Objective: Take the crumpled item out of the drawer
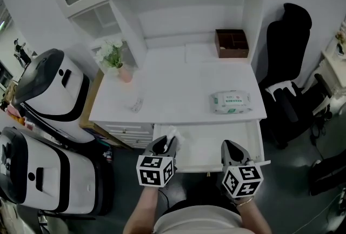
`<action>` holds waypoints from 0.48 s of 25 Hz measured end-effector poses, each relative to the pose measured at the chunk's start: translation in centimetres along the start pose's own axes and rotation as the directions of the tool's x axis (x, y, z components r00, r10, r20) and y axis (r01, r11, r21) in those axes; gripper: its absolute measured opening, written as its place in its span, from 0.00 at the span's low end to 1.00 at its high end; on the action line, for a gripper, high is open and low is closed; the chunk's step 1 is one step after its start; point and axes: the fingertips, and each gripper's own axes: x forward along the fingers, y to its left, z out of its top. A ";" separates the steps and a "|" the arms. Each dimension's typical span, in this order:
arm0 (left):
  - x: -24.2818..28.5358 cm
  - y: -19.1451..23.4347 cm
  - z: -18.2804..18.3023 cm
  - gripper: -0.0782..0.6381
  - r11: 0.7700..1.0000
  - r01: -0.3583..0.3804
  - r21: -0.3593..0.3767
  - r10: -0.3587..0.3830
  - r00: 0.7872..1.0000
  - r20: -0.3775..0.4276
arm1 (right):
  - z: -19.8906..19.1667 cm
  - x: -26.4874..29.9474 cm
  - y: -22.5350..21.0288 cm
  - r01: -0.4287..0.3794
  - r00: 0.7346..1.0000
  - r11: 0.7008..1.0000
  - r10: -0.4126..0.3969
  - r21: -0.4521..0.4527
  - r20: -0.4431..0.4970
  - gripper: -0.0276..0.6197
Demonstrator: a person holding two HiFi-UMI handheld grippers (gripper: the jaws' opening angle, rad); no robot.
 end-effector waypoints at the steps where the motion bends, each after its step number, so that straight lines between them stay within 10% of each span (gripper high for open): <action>1: -0.3 0.2 0.0 0.22 1.000 -0.007 -0.005 0.007 1.000 0.004 | 0.0 0.0 0.1 -0.001 1.000 1.000 0.001 -0.002 0.001 0.05; 12: -2.7 1.5 0.7 0.22 0.999 -0.037 -0.026 0.039 0.997 0.072 | 0.2 -0.6 1.2 -0.007 1.000 1.000 0.008 -0.027 0.016 0.05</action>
